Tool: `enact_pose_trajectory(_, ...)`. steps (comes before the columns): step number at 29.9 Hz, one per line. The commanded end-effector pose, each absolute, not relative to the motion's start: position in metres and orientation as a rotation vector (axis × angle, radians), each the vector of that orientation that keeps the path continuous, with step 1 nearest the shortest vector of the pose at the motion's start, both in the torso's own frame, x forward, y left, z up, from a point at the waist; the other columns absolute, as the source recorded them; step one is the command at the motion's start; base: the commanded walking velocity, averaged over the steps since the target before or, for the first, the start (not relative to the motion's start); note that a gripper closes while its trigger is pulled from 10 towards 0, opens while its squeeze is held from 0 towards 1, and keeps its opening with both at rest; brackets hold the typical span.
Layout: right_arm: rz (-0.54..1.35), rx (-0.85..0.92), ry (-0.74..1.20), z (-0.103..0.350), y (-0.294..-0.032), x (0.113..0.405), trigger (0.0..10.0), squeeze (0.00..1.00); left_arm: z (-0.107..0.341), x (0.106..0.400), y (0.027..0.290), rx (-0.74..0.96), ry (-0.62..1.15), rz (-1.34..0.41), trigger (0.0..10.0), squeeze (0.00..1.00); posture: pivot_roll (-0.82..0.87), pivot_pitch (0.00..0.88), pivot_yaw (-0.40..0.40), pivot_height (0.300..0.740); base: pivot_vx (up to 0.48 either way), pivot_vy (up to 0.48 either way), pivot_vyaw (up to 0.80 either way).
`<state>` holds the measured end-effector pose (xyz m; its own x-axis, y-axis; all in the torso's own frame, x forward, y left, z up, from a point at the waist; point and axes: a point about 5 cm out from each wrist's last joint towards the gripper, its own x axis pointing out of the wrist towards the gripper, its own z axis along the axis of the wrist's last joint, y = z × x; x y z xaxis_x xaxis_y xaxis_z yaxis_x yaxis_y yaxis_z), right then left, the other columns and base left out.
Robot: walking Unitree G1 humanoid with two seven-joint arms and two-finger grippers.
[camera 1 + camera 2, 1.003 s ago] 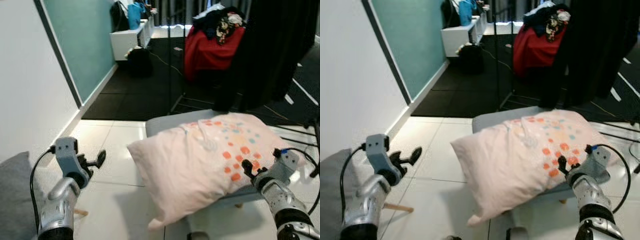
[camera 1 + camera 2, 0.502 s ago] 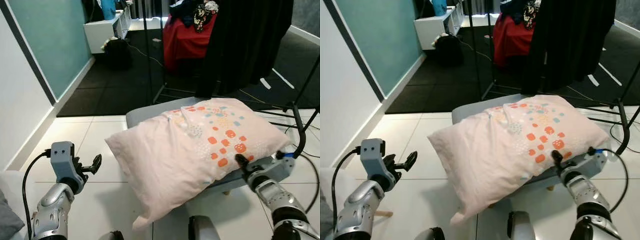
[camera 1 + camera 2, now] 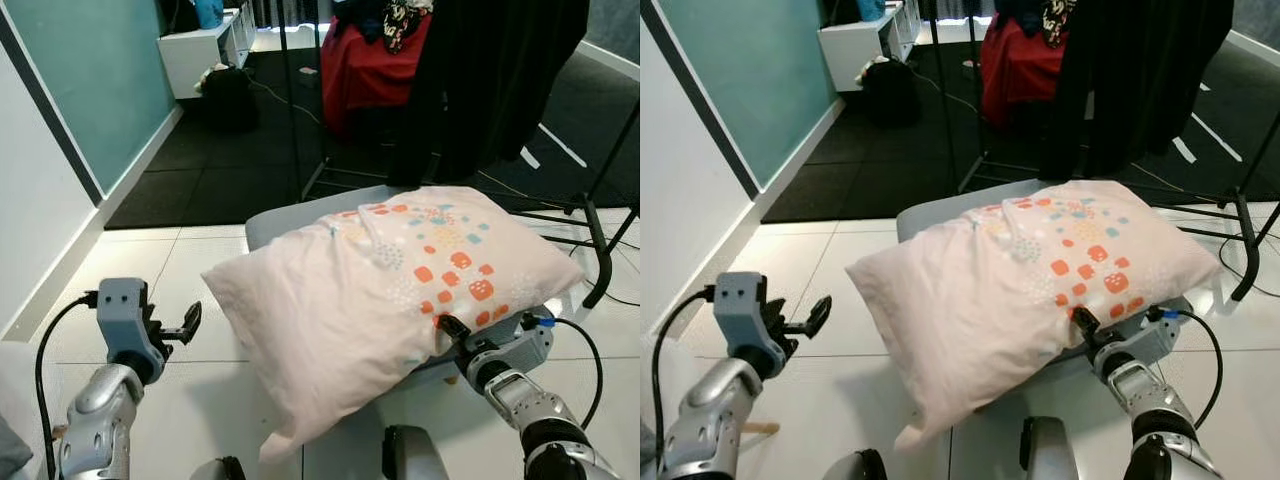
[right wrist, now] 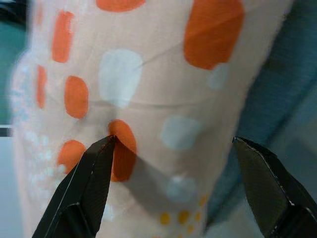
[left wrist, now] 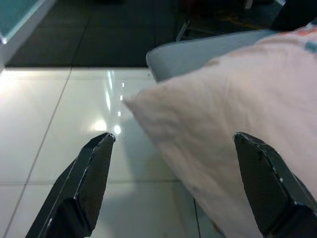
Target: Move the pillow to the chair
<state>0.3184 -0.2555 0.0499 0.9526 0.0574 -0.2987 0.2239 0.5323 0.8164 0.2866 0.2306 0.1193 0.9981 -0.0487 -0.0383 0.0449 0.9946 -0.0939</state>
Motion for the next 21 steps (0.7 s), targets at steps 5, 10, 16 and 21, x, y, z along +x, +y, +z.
enact_pose_trajectory(5,-0.002,1.098,0.279,0.047,-0.236,0.321,10.0,0.0,0.124,0.281,0.234,-0.061,0.041,-0.054,10.0,0.0,-0.08,0.131,0.074,0.48,0.0,0.0,0.0)
enact_pose_trajectory(10,0.024,1.136,0.271,0.048,-0.228,0.324,10.0,0.0,0.128,0.278,0.235,-0.049,0.036,-0.061,10.0,0.0,-0.06,0.132,0.077,0.48,0.0,0.0,0.0)
enact_pose_trajectory(16,-0.04,1.038,0.368,0.042,-0.211,0.329,10.0,0.0,0.14,0.281,0.244,-0.018,0.016,-0.053,10.0,0.0,-0.03,0.126,0.094,0.48,0.0,0.0,0.0)
enact_pose_trajectory(21,0.001,1.052,0.346,0.047,-0.204,0.333,10.0,0.0,0.144,0.28,0.246,-0.002,0.011,-0.058,10.0,0.0,-0.01,0.133,0.101,0.48,0.0,0.0,0.0)
